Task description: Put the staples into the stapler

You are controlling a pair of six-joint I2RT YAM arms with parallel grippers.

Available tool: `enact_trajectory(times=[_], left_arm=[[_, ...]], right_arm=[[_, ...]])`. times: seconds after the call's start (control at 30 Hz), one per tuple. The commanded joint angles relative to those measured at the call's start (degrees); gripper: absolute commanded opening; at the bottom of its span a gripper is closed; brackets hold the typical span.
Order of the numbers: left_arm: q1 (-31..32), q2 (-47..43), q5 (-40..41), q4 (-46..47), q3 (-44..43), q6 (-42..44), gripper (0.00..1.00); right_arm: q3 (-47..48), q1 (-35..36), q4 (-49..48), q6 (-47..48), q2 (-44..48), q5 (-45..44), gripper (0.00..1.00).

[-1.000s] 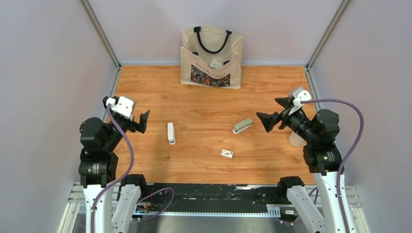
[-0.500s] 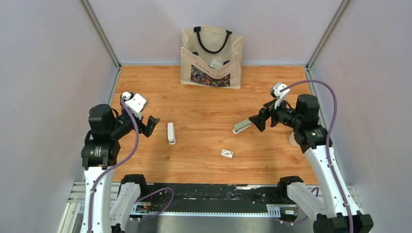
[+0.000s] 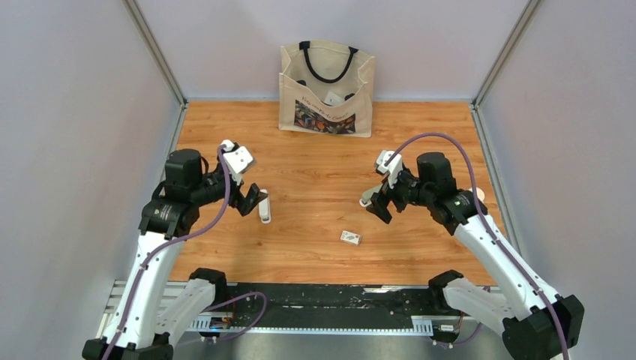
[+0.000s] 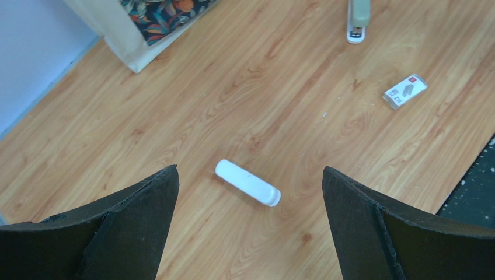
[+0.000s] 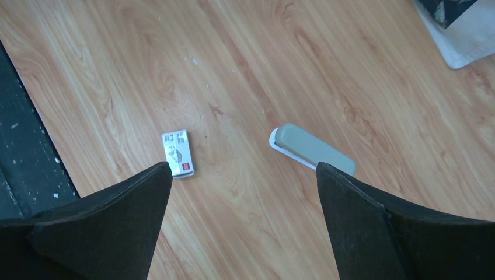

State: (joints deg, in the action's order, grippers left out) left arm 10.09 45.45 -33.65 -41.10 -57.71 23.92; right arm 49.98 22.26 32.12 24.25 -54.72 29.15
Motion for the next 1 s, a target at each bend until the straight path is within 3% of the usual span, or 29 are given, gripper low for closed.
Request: enact_trajectory(times=[0.0, 0.23, 0.57, 0.97], left_arm=[[0.63, 4.46, -5.89, 3.57, -1.0, -3.17, 1.0], [4.67, 11.67, -8.01, 6.38, -4.07, -8.18, 1.0], [7.49, 25.02, -14.16, 15.69, -5.48, -23.56, 1.0], [14.26, 42.86, -20.31, 26.15, -6.09, -31.47, 1.0]], right_arm=[[-0.93, 1.99, 0.05, 4.75, -1.35, -3.83, 1.0], [-2.69, 3.58, -0.65, 6.42, -2.32, -3.13, 1.0], [-4.89, 4.9, -2.85, 8.44, -5.39, -3.48, 1.0], [-6.12, 6.48, -1.36, 10.73, -9.0, 1.35, 0.94]])
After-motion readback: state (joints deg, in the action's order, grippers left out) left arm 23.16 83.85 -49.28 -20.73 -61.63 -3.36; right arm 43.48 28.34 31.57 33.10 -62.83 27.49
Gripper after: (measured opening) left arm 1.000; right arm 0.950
